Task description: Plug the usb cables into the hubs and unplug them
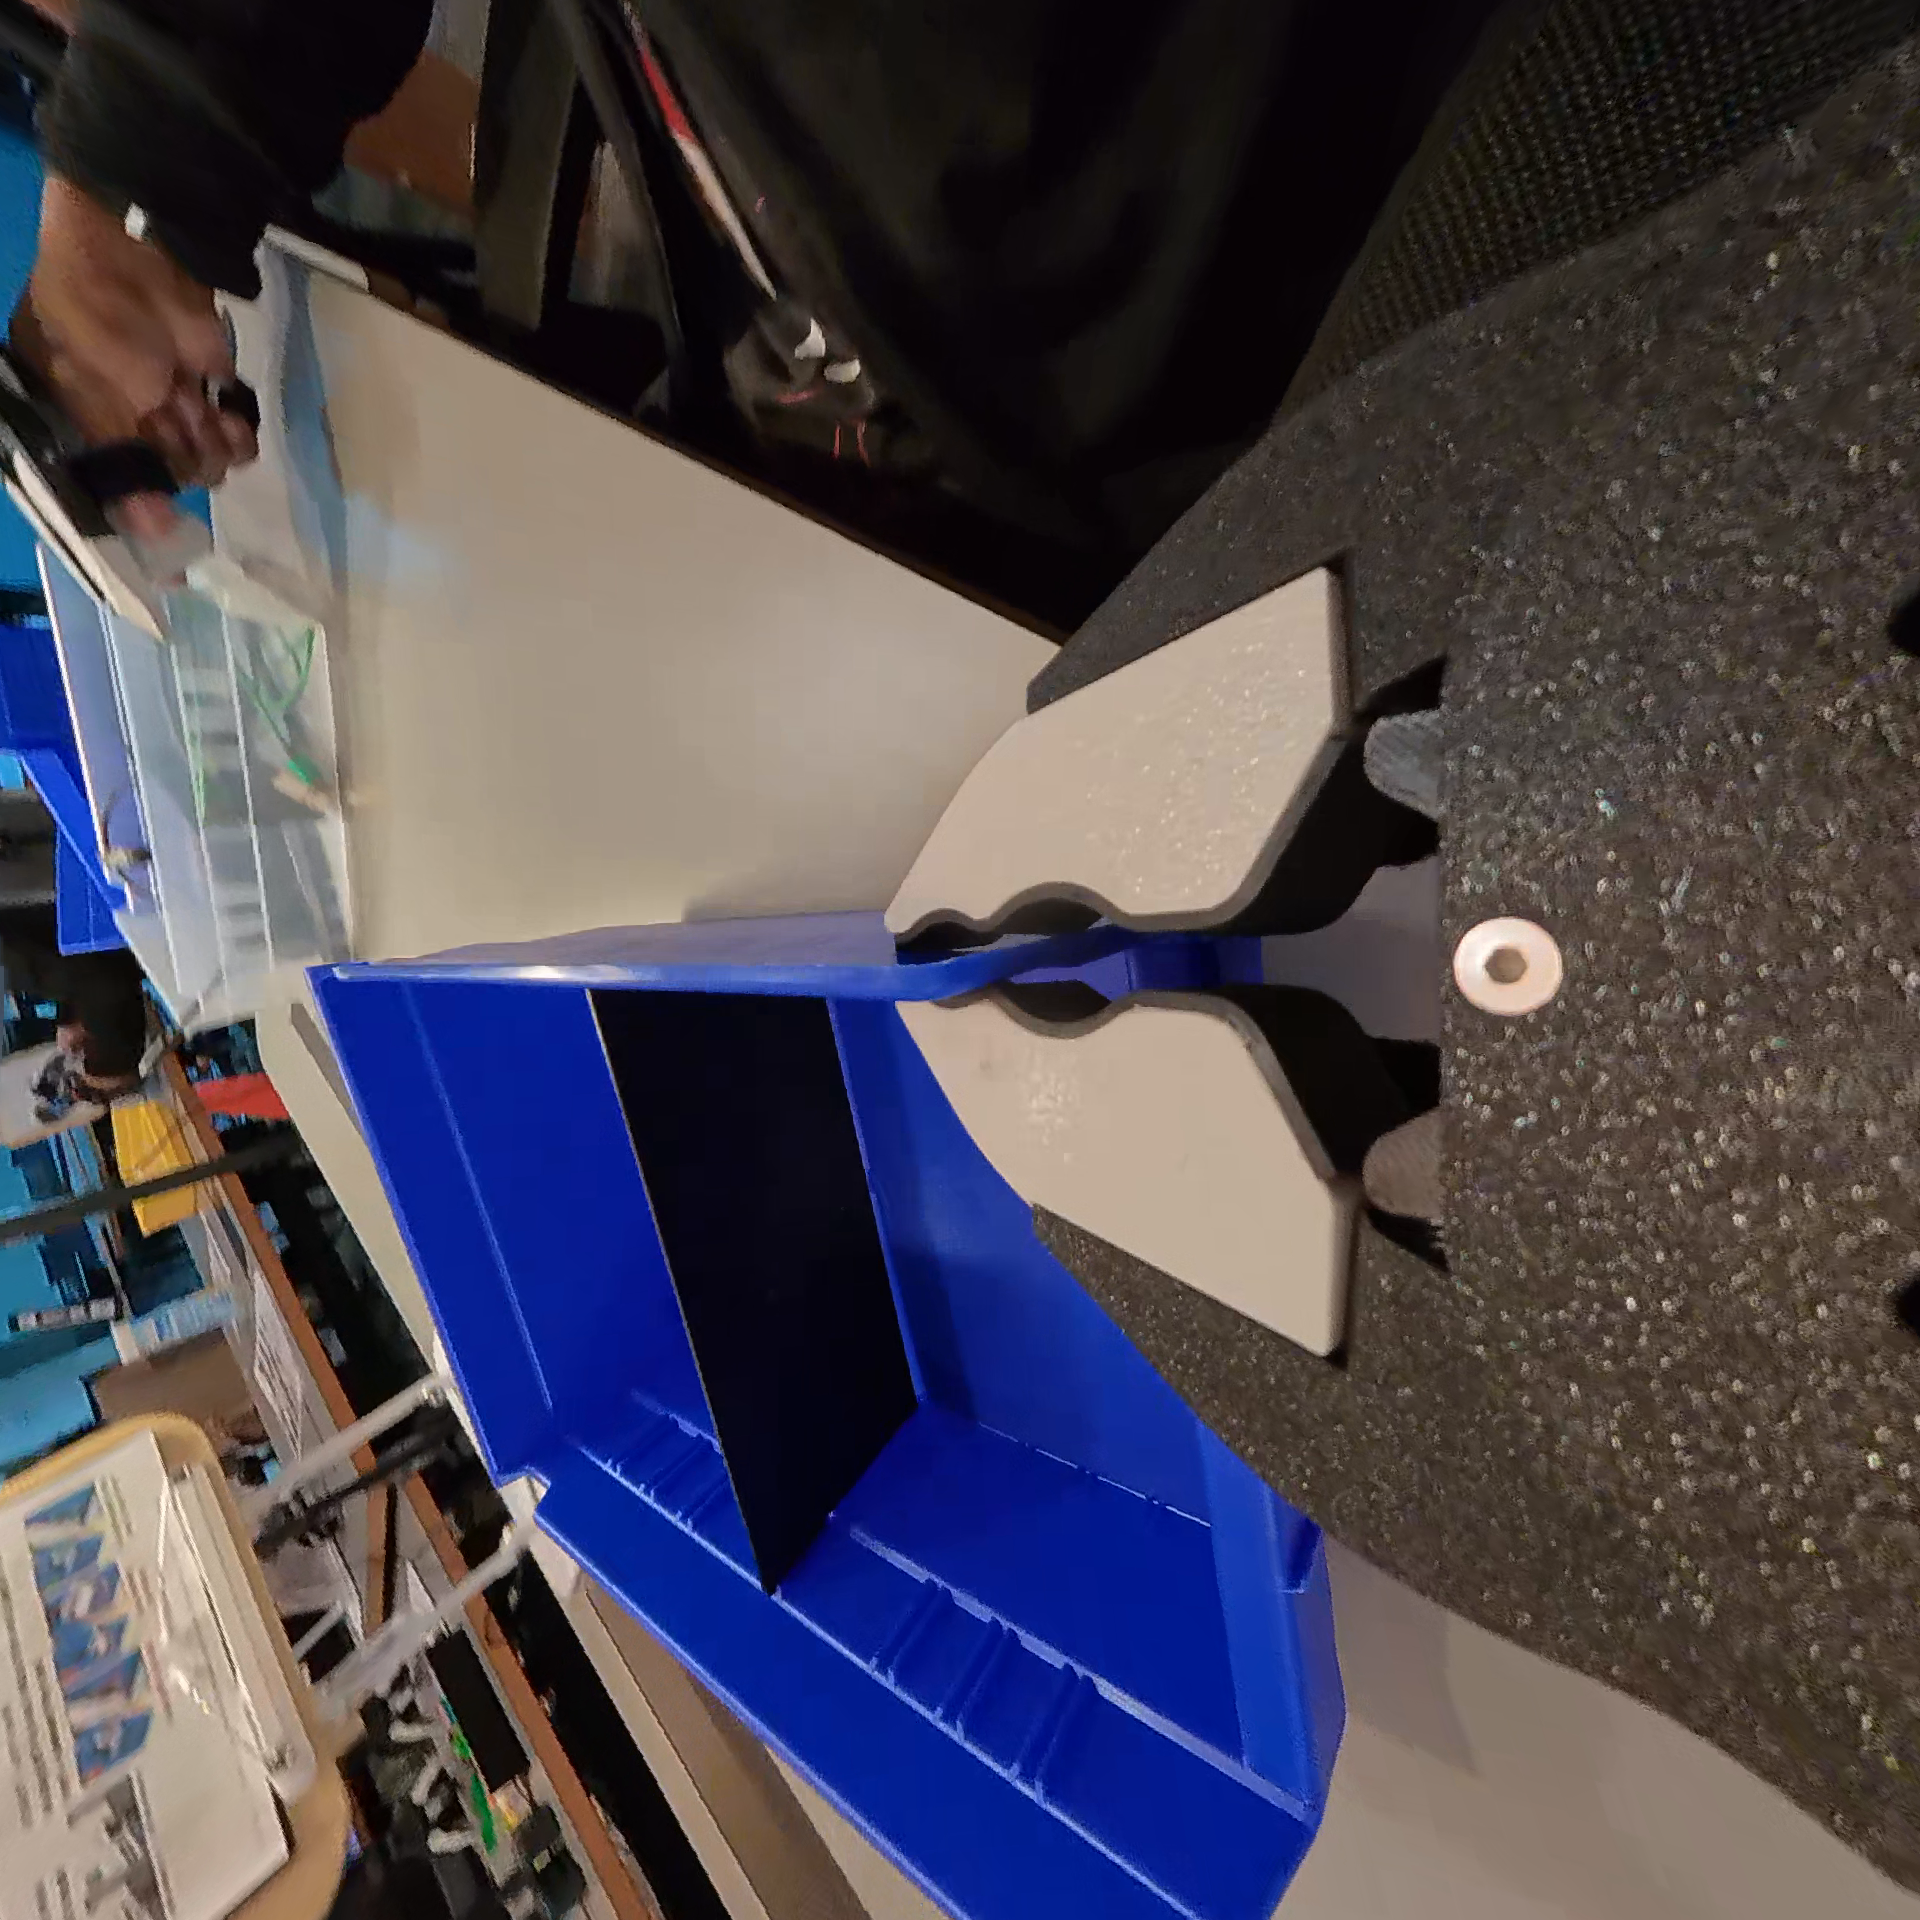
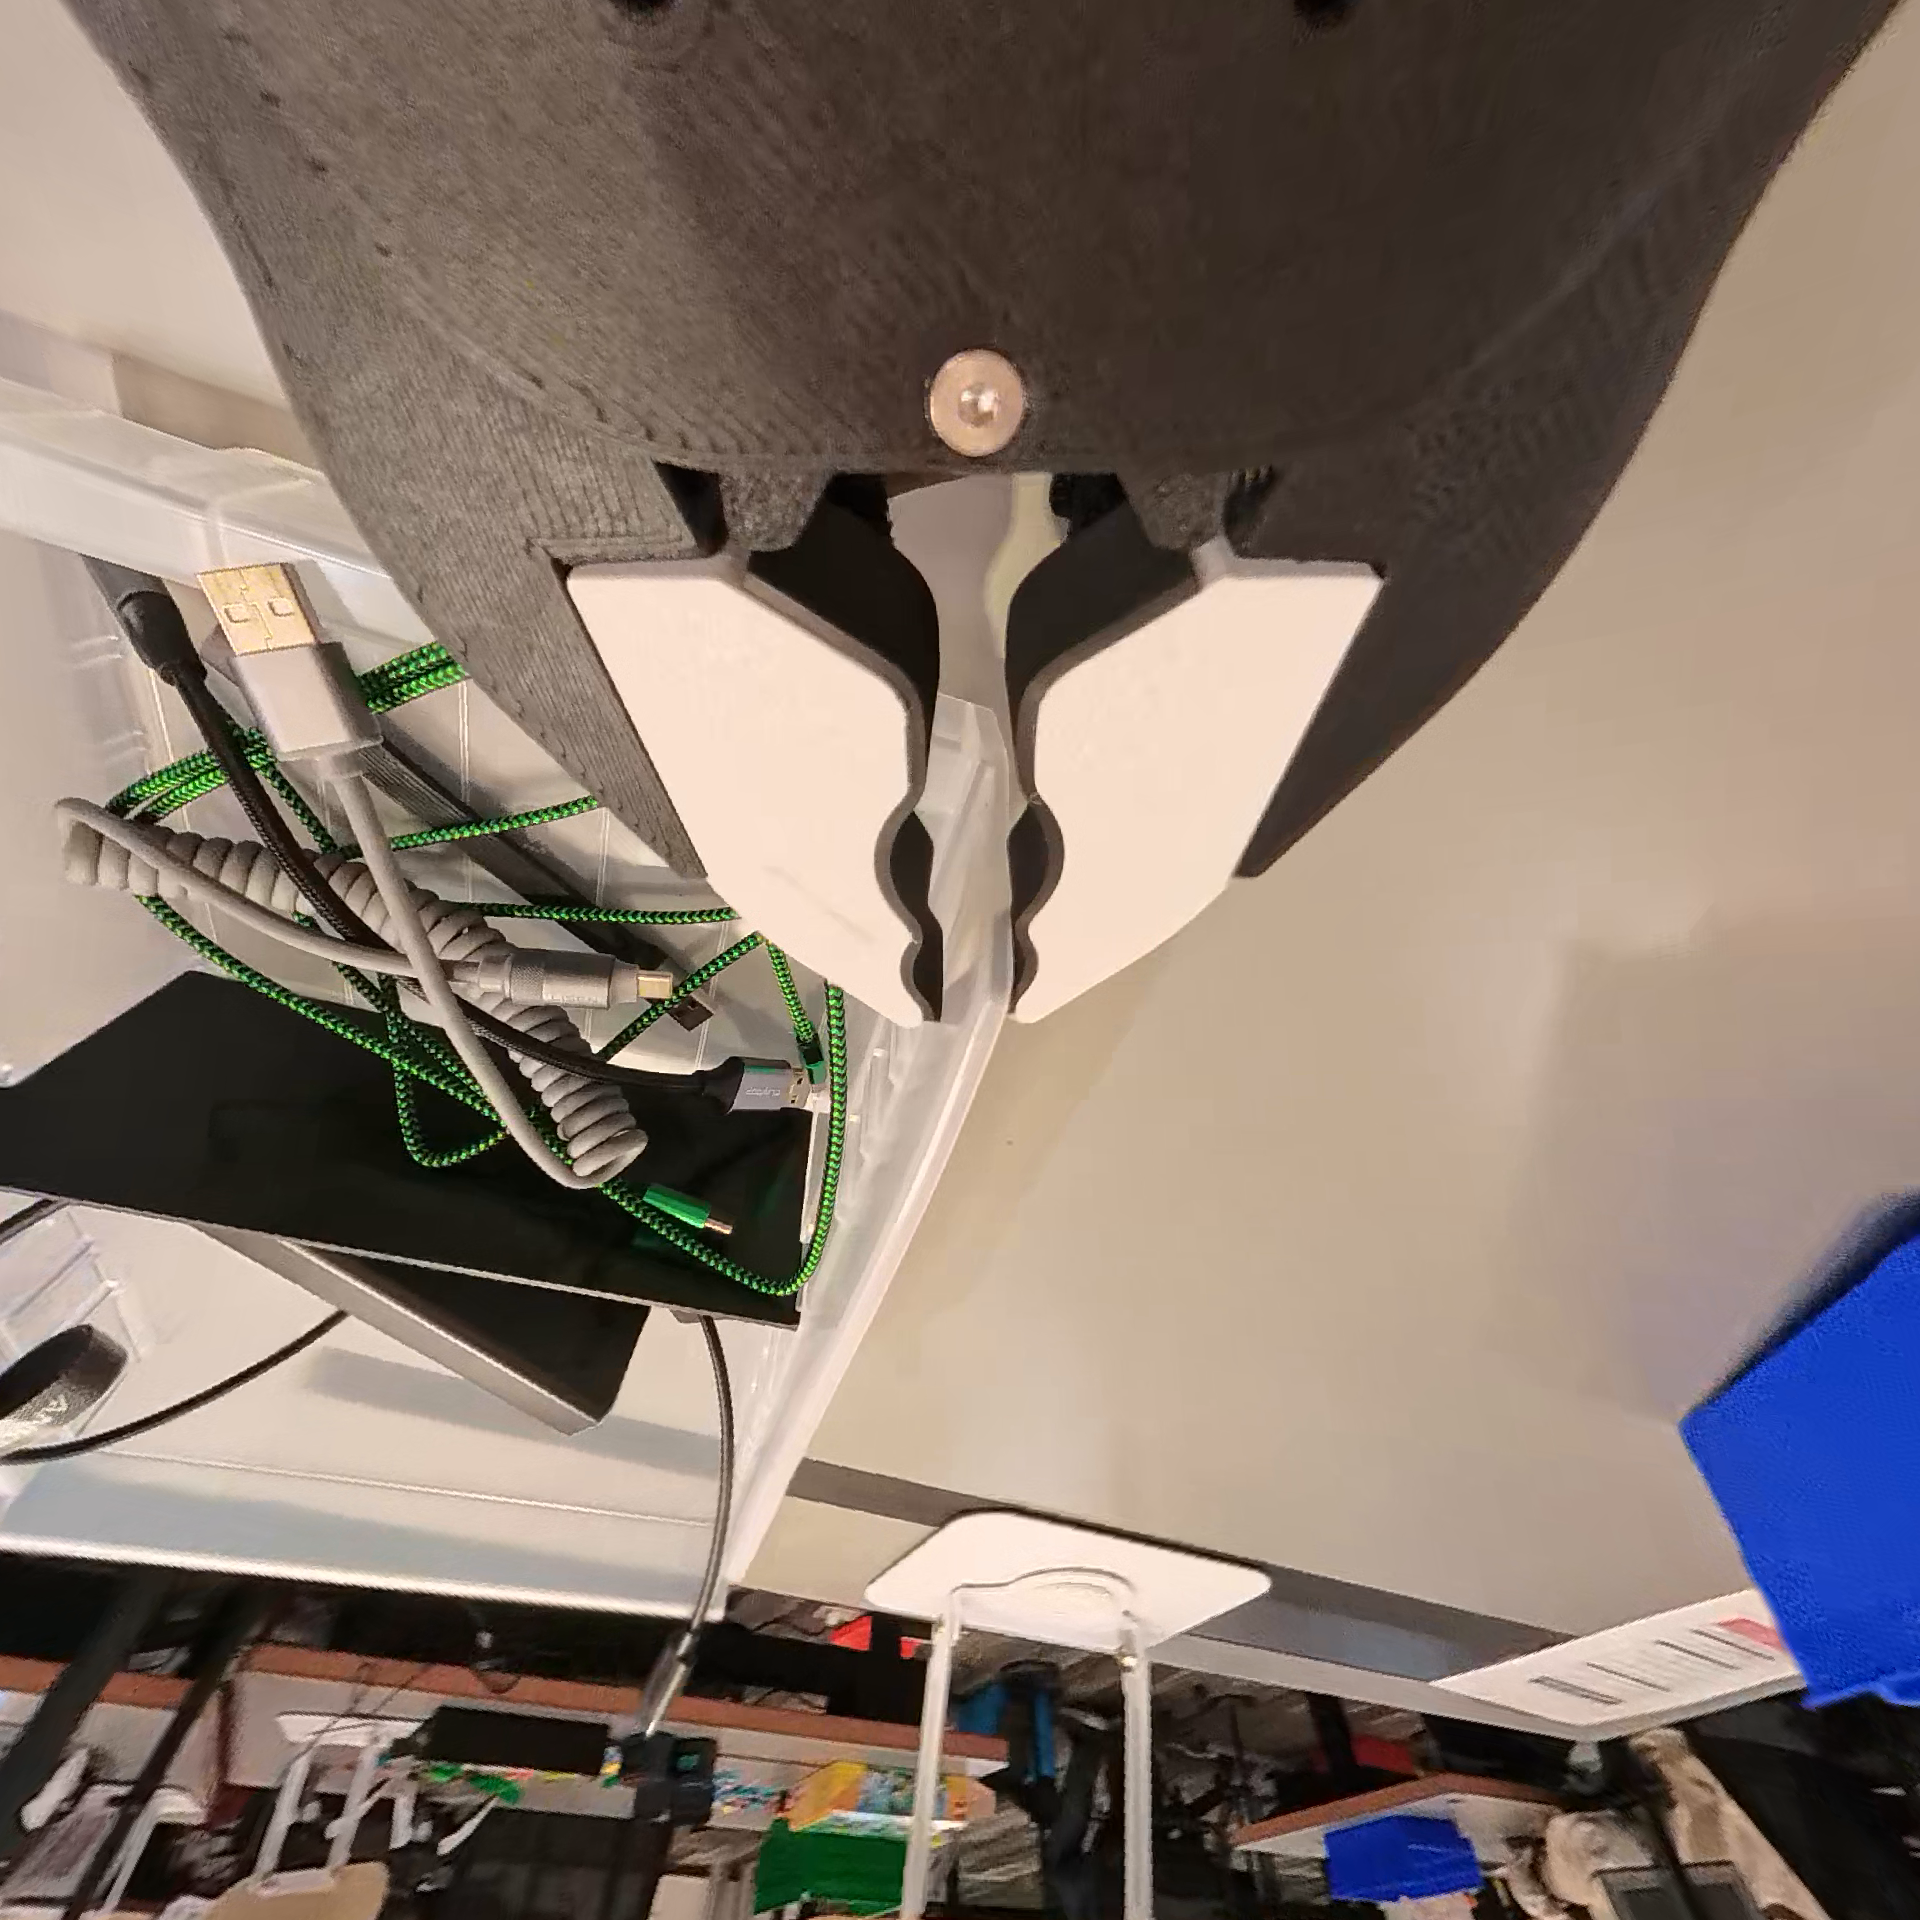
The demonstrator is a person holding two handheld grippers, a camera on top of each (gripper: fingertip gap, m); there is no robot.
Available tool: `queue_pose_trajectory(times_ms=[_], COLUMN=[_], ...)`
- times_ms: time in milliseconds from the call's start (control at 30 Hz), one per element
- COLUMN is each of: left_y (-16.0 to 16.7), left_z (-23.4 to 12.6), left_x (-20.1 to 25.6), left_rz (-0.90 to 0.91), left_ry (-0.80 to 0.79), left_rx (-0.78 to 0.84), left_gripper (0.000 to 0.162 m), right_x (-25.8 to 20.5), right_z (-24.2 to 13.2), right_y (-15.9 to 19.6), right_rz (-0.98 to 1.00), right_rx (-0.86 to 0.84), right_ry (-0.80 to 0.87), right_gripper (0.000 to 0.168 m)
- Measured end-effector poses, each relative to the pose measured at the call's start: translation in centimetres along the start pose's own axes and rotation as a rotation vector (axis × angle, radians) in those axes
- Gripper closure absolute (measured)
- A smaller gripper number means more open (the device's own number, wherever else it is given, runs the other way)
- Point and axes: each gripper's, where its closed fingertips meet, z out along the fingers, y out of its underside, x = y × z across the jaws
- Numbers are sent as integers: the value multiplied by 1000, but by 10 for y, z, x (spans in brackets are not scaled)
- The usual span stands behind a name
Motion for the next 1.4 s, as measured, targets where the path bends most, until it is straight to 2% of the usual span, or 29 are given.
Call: queue_pose_trajectory(times_ms=[267, 567, 1100, 1300, 1367, 1400], left_y=[-11, -16, -25, -32, -38, -44], left_z=[30, 55, 78, 91, 90, 86], left_x=[28, 51, 102, 113, 113, 111], left_rz=[64, 97, 140, 132, 110, 92], left_ry=[181, 365, 603, 586, 566, 560], left_rx=[26, 37, 69, 70, 95, 127], left_gripper=[159, 160, 160, 159, 154, 146], right_x=[-30, -70, -159, -170, -170, -165], right_z=[23, 58, 116, 139, 137, 134], right_y=[-9, -20, -42, -52, -62, -70], right_rz=[-58, -160, -305, -300, -259, -227], right_rx=[-9, -93, -87, -94, -56, -23], right_ry=[-215, -494, -867, -821, -804, -782], right_gripper=[160, 161, 162, 165, 154, 150])
